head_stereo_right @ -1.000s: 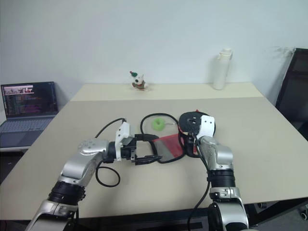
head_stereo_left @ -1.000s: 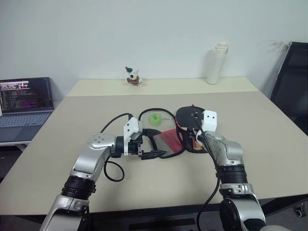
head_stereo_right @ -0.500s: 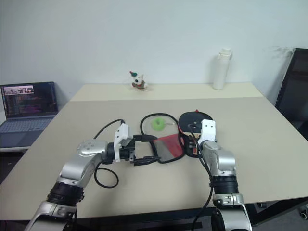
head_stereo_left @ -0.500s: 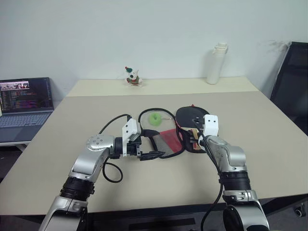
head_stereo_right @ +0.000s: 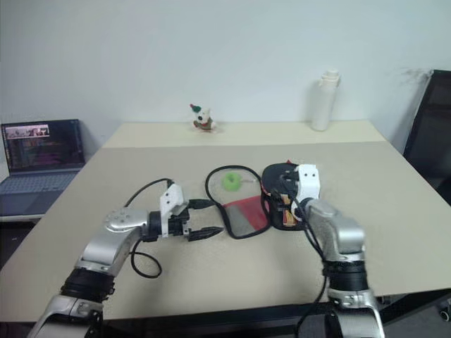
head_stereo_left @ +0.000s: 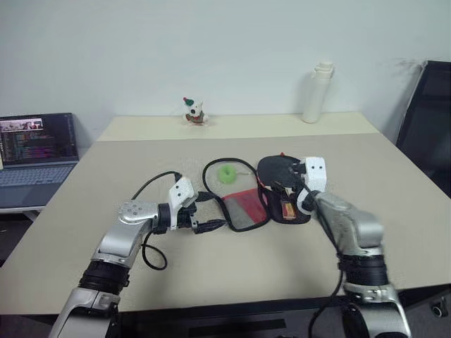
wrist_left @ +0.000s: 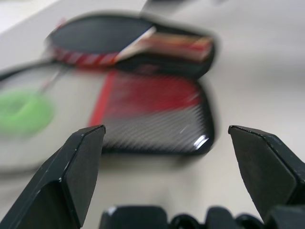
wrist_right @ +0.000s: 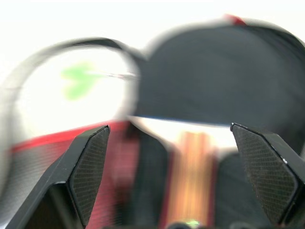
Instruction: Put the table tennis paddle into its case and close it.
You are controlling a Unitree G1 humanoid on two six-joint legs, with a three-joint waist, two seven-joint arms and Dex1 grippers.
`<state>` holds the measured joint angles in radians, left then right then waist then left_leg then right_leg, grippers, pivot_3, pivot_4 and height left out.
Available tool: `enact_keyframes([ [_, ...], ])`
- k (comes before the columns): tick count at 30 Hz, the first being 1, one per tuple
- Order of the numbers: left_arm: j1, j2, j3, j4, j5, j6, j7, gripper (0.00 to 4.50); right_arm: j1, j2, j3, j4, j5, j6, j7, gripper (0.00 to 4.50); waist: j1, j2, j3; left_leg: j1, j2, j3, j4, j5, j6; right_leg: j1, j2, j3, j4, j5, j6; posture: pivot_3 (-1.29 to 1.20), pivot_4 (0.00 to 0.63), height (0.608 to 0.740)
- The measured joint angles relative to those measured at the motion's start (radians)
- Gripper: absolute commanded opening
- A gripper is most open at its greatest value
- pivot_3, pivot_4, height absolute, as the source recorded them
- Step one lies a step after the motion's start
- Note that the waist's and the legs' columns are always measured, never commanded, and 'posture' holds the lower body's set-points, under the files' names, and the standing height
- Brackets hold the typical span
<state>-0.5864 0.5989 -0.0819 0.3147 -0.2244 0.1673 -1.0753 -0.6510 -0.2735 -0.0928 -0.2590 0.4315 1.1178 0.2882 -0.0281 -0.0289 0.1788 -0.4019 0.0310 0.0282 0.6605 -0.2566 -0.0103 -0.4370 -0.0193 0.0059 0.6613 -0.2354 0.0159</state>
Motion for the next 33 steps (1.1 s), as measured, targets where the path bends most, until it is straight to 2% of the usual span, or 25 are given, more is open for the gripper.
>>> enact_keyframes([
  [2, -0.033, -0.001, 0.004, 0.072, 0.025, -0.017, 0.028, 3.95, 0.011, -0.068, -0.004, -0.085, 0.077, 0.083, 0.071, 4.50, 0.002, -0.001, 0.000, 0.000, -0.001, 0.000, 0.001, 0.000, 0.000, 0.000, 0.000, 0.000, 0.000, 0.000, 0.000, 0.00, 0.150, 0.740],
  [8, -0.153, -0.039, 0.004, 0.315, 0.113, -0.080, 0.129, 1.77, 0.015, -0.178, -0.065, -0.131, 0.147, 0.170, 0.124, 4.50, 0.001, -0.001, 0.000, 0.000, -0.002, 0.001, 0.002, 0.000, 0.000, 0.001, -0.001, 0.000, 0.001, 0.001, 0.002, 0.00, 0.150, 0.740],
  [12, -0.224, -0.087, -0.011, 0.487, 0.161, -0.122, 0.167, 0.22, 0.025, -0.186, -0.084, -0.142, 0.152, 0.181, 0.118, 4.50, 0.000, -0.001, 0.000, 0.000, -0.002, 0.001, 0.001, 0.000, 0.000, 0.000, 0.000, 0.001, 0.000, 0.001, 0.002, 0.00, 0.150, 0.740],
  [13, -0.243, -0.100, -0.013, 0.524, 0.172, -0.138, 0.173, 0.02, 0.032, -0.185, -0.084, -0.150, 0.154, 0.182, 0.115, 4.50, 0.000, -0.001, 0.000, 0.000, -0.002, 0.002, 0.001, 0.000, 0.000, 0.000, 0.000, 0.001, 0.000, 0.001, 0.002, 0.00, 0.150, 0.740],
  [23, -0.387, -0.215, -0.007, 0.828, 0.209, -0.262, 0.222, 0.02, 0.083, -0.201, -0.081, -0.178, 0.176, 0.182, 0.103, 4.50, 0.002, -0.002, 0.000, -0.001, -0.003, 0.002, 0.002, 0.000, 0.000, 0.000, -0.001, 0.000, 0.000, 0.001, 0.002, 0.00, 0.150, 0.740],
  [33, -0.626, -0.303, 0.045, 0.870, 0.196, -0.327, 0.188, 0.02, 0.136, -0.243, -0.141, -0.199, 0.181, 0.183, 0.081, 4.50, 0.001, -0.004, 0.001, -0.005, -0.003, 0.001, 0.002, 0.000, 0.000, -0.002, -0.001, -0.002, -0.002, 0.001, 0.002, 0.00, 0.150, 0.740],
])
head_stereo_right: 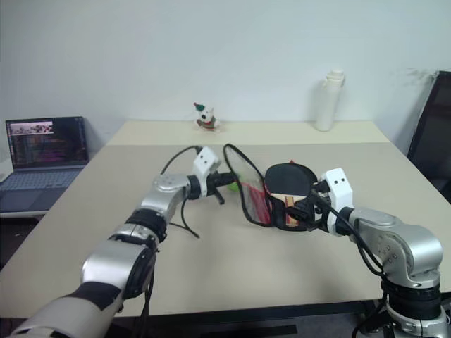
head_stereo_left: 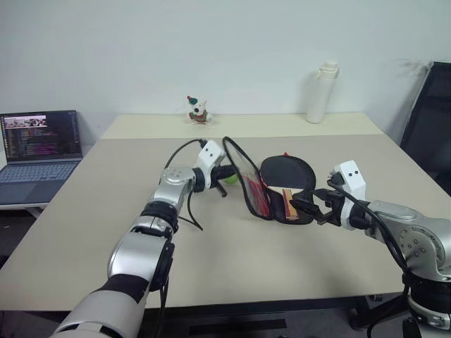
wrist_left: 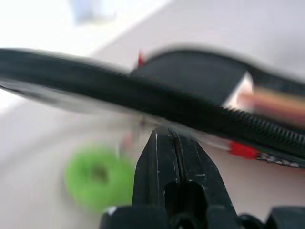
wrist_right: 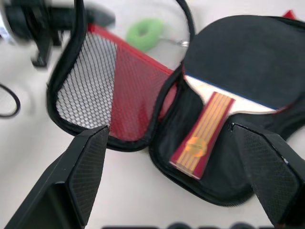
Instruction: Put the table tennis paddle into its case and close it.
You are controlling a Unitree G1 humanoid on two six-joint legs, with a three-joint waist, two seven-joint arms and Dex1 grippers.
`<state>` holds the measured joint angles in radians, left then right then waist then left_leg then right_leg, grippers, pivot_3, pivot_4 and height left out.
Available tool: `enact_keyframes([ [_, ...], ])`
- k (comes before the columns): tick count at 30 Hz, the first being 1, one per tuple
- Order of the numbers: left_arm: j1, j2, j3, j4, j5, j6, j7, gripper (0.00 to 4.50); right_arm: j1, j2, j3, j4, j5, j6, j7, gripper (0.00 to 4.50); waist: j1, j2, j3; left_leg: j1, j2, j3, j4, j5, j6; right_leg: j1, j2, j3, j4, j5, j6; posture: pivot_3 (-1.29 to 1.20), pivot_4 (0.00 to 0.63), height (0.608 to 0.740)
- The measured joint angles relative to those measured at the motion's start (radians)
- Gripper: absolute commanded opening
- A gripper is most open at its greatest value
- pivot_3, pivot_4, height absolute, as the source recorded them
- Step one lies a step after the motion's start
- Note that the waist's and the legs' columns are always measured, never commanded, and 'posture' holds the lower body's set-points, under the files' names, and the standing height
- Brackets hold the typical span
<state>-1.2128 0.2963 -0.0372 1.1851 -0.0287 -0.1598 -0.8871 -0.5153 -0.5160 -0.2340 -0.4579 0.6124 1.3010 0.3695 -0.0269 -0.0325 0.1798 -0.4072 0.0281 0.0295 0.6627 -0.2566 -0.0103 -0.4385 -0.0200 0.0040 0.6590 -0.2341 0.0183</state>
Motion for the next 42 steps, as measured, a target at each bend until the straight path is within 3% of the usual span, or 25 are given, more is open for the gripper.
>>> enact_keyframes([
  [10, -0.092, -0.225, 0.006, 0.136, 0.055, -0.014, 0.183, 0.02, 0.040, 0.001, -0.087, -0.079, 0.016, 0.048, -0.059, 4.50, -0.003, 0.000, 0.000, -0.001, 0.000, -0.001, 0.000, 0.000, 0.000, -0.001, 0.000, -0.005, 0.000, 0.000, 0.000, 0.00, 0.150, 0.740],
  [15, -0.105, -0.279, 0.015, 0.160, 0.072, 0.000, 0.257, 0.02, 0.064, 0.002, -0.118, -0.114, 0.030, 0.079, -0.083, 4.50, -0.002, 0.000, 0.000, -0.001, 0.000, -0.001, 0.000, 0.000, 0.000, -0.001, 0.000, -0.005, 0.000, 0.000, 0.000, 0.00, 0.150, 0.740],
  [21, -0.105, -0.291, 0.020, 0.161, 0.094, 0.000, 0.233, 0.02, 0.064, 0.010, -0.123, -0.121, 0.035, 0.080, -0.097, 4.50, -0.002, 0.000, 0.000, -0.001, 0.000, -0.001, 0.000, 0.000, 0.000, 0.000, 0.000, -0.005, 0.001, 0.000, 0.000, 0.00, 0.150, 0.740],
  [27, -0.072, -0.247, 0.040, 0.159, 0.088, -0.018, 0.153, 0.02, 0.011, 0.039, -0.052, -0.010, -0.006, 0.002, -0.113, 4.50, -0.006, 0.000, 0.000, 0.001, 0.000, 0.000, 0.000, 0.000, 0.000, 0.000, 0.001, -0.003, 0.003, 0.000, 0.000, 0.00, 0.150, 0.740],
  [32, -0.002, -0.142, 0.094, 0.088, 0.022, -0.049, -0.018, 0.02, -0.038, 0.068, 0.028, 0.191, -0.097, -0.170, -0.112, 4.50, -0.005, 0.000, 0.000, 0.003, 0.000, 0.001, 0.000, 0.000, 0.000, 0.000, 0.001, -0.002, 0.003, 0.001, -0.002, 0.00, 0.150, 0.740],
  [42, 0.255, 0.095, 0.161, -0.256, -0.096, 0.080, -0.155, 0.02, -0.206, 0.100, 0.094, 0.747, -0.301, -0.564, -0.111, 4.50, -0.006, 0.000, 0.000, 0.005, 0.001, 0.003, 0.000, 0.000, 0.000, 0.000, 0.001, 0.006, 0.004, 0.003, -0.005, 0.00, 0.150, 0.740],
])
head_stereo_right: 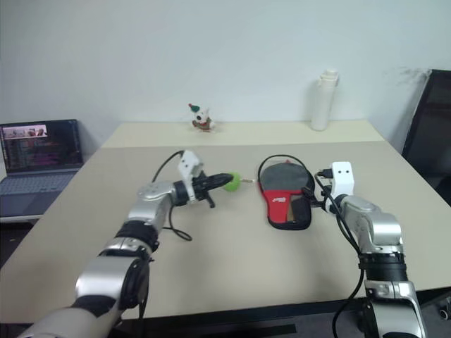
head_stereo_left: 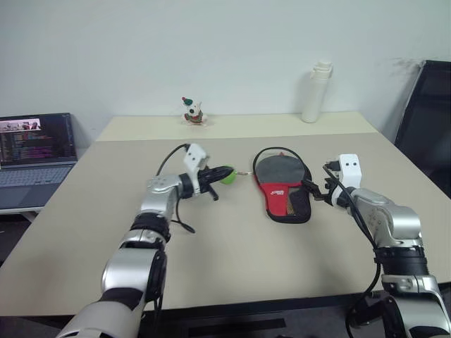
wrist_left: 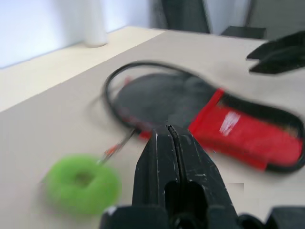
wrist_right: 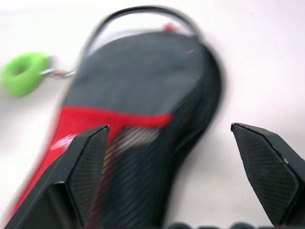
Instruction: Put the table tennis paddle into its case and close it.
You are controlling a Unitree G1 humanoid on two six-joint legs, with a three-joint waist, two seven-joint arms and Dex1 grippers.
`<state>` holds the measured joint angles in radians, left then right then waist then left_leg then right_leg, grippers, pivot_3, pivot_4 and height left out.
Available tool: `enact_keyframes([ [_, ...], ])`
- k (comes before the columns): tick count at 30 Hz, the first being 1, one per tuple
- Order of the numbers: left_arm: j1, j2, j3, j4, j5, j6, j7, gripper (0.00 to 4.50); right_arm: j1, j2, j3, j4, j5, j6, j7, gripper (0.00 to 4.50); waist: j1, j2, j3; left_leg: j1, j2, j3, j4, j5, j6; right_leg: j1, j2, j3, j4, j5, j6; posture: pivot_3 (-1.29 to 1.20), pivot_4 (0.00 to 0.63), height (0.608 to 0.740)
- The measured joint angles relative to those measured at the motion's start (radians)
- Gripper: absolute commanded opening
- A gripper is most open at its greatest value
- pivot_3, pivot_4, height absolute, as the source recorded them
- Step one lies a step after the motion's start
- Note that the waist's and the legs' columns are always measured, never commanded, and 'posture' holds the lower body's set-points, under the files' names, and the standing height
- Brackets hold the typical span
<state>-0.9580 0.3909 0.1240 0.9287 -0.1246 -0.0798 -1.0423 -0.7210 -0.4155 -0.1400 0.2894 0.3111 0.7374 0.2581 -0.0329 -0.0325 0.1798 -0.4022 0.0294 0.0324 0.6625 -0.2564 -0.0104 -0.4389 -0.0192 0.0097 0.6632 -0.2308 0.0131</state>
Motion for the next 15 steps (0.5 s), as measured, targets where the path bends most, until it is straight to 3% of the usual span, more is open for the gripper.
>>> enact_keyframes([
  [9, 0.111, 0.008, -0.004, -0.287, -0.059, 0.155, 0.042, 0.02, -0.057, 0.071, 0.042, 0.264, -0.074, -0.156, 0.035, 4.50, 0.004, 0.000, 0.000, 0.000, 0.000, 0.001, 0.001, 0.000, 0.000, 0.000, -0.002, 0.002, 0.000, 0.001, 0.001, 0.00, 0.150, 0.740],
  [15, 0.119, 0.008, -0.029, -0.311, -0.062, 0.177, 0.053, 0.02, -0.057, 0.064, 0.063, 0.271, -0.121, -0.171, 0.043, 4.50, 0.002, 0.000, 0.000, 0.001, 0.000, 0.001, 0.001, 0.000, 0.000, 0.001, -0.001, 0.002, 0.001, 0.001, 0.001, 0.00, 0.150, 0.740],
])
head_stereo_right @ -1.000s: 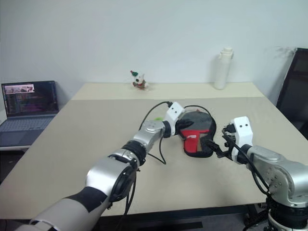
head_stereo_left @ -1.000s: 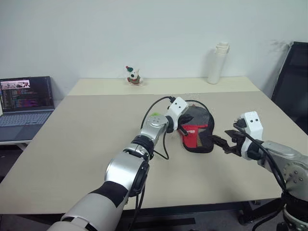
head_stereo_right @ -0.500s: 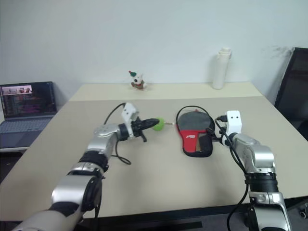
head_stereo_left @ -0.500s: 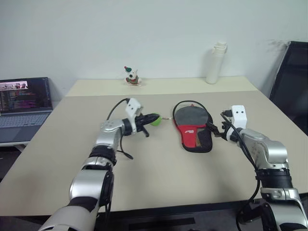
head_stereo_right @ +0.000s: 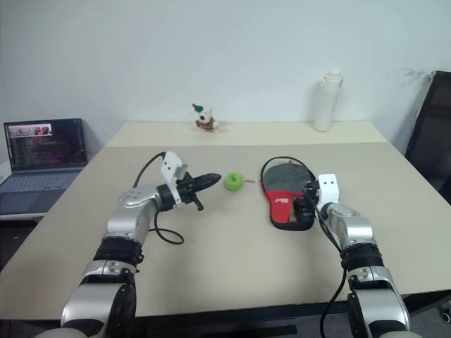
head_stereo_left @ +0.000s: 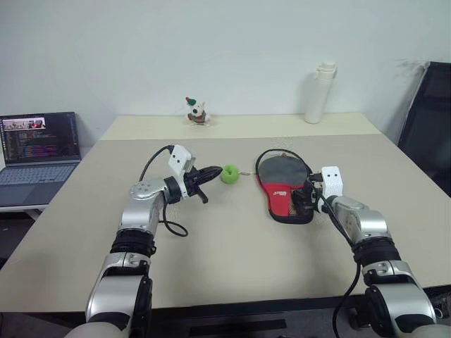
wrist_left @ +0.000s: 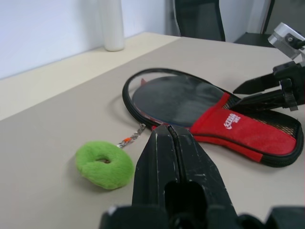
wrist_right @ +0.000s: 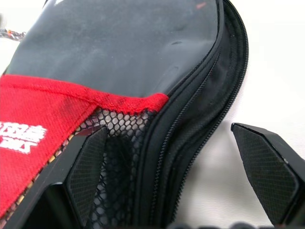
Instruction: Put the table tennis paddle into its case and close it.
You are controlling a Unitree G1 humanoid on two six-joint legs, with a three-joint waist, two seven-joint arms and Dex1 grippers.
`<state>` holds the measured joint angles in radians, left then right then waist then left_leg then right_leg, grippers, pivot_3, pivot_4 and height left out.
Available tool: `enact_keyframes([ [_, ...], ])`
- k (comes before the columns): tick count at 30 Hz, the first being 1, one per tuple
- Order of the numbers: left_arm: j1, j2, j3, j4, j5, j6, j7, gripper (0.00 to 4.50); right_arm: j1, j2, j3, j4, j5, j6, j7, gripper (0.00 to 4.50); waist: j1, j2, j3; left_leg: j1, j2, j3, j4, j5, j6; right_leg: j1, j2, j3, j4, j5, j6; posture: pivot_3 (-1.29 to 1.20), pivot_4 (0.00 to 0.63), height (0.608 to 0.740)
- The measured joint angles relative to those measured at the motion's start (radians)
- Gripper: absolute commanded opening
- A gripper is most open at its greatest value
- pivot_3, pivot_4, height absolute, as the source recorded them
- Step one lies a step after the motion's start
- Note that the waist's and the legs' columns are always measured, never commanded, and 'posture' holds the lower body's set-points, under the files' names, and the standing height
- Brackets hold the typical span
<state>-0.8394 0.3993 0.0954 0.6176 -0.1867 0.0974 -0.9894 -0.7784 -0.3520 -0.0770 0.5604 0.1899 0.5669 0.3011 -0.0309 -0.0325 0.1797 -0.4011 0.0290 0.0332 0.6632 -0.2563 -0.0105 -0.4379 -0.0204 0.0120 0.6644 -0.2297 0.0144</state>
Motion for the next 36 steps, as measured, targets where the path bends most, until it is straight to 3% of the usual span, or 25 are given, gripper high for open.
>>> enact_keyframes([
  [11, 0.000, 0.001, -0.012, 0.000, 0.000, 0.001, 0.018, 0.02, 0.007, 0.001, -0.022, -0.018, 0.001, 0.055, 0.031, 4.50, 0.000, 0.000, 0.000, 0.000, 0.000, 0.000, 0.000, 0.000, 0.000, 0.000, 0.000, 0.000, 0.000, 0.000, 0.000, 0.00, 0.150, 0.740],
  [19, 0.000, 0.002, -0.020, -0.001, 0.000, 0.001, 0.018, 0.02, -0.088, 0.019, -0.019, 0.140, -0.009, 0.017, 0.085, 4.50, -0.018, 0.000, 0.000, 0.002, 0.000, 0.001, 0.000, 0.000, 0.000, 0.001, 0.001, 0.002, 0.001, 0.000, 0.000, 0.00, 0.150, 0.740],
  [22, 0.004, 0.006, -0.020, -0.011, -0.001, 0.002, 0.018, 0.00, -0.128, 0.019, -0.020, 0.224, -0.014, -0.021, 0.096, 3.99, -0.023, -0.001, -0.001, 0.002, 0.000, 0.001, 0.000, 0.000, 0.000, 0.001, 0.001, 0.002, 0.001, 0.001, 0.000, 0.00, 0.150, 0.740],
  [28, 0.045, 0.047, -0.021, -0.069, -0.036, 0.048, -0.038, 0.00, -0.155, 0.027, -0.022, 0.268, -0.001, -0.008, 0.158, 2.01, -0.027, -0.001, -0.001, 0.002, 0.001, 0.002, 0.000, 0.000, 0.000, 0.001, 0.001, 0.002, 0.001, 0.001, 0.000, 0.00, 0.150, 0.740],
  [34, 0.127, 0.129, -0.031, -0.152, -0.088, 0.141, -0.165, 0.00, -0.122, 0.050, -0.023, 0.146, 0.044, 0.142, 0.228, 0.10, -0.028, -0.001, -0.001, 0.002, 0.002, 0.001, 0.000, 0.000, 0.000, 0.000, 0.001, 0.002, 0.001, 0.001, 0.000, 0.00, 0.150, 0.740],
  [36, 0.157, 0.153, -0.033, -0.193, -0.103, 0.166, -0.201, 0.00, -0.101, 0.066, -0.023, 0.084, 0.065, 0.193, 0.236, 0.04, -0.030, -0.001, -0.001, 0.002, 0.002, 0.001, -0.001, 0.000, 0.000, 0.000, 0.001, 0.002, 0.001, 0.001, 0.000, 0.00, 0.150, 0.740],
])
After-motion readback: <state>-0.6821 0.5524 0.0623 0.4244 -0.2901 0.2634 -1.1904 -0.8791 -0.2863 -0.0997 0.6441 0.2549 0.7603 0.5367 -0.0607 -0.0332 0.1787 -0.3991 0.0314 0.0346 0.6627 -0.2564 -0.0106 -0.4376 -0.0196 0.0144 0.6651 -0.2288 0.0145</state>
